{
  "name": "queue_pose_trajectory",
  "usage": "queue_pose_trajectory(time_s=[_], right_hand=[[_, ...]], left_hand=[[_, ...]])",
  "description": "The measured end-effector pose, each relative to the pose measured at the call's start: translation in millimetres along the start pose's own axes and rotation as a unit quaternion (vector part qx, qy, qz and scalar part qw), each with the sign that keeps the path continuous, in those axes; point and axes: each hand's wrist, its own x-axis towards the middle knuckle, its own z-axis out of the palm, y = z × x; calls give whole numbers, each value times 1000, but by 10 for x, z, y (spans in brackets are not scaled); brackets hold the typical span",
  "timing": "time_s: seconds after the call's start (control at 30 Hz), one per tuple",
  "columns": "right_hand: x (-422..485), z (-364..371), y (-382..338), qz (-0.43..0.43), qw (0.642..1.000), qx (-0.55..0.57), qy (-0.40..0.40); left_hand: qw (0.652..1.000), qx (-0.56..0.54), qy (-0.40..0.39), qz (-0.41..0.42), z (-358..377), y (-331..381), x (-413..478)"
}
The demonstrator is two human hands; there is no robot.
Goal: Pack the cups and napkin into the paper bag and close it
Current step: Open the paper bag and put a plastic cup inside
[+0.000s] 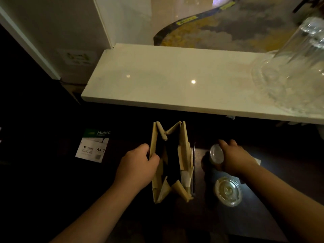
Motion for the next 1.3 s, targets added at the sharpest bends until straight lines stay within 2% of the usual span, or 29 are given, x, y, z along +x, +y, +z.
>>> queue_pose_trajectory(time_s=[0.17, 0.3, 0.4, 0.5, 0.63, 1.0, 1.3], right_hand=[[-420, -691, -316, -41, 997, -64, 27], [-1012, -1434, -720, -101, 992, -60, 45], [-1242, -1665, -1082, -170, 984, -42, 41], [-1079, -1476, -1440, -201, 979, -47, 3], [-607, -918, -1752, -189, 978, -71, -48], [-231, -443, -2119, -176, 972, -153, 32], [-313, -519, -1999, -217, 958, -187, -1]], left_hand=[[1000, -14, 9, -3, -21, 65, 80], [1000, -17, -3, -2, -26, 58, 94], [999, -29, -10, -7, -39, 58, 97], [999, -32, -5, -8, -48, 67, 97], [1000, 9, 7, 3, -67, 24, 88], [1000, 2, 20, -1, -83, -83, 133], [1000, -8, 3, 3, -125, -55, 113]])
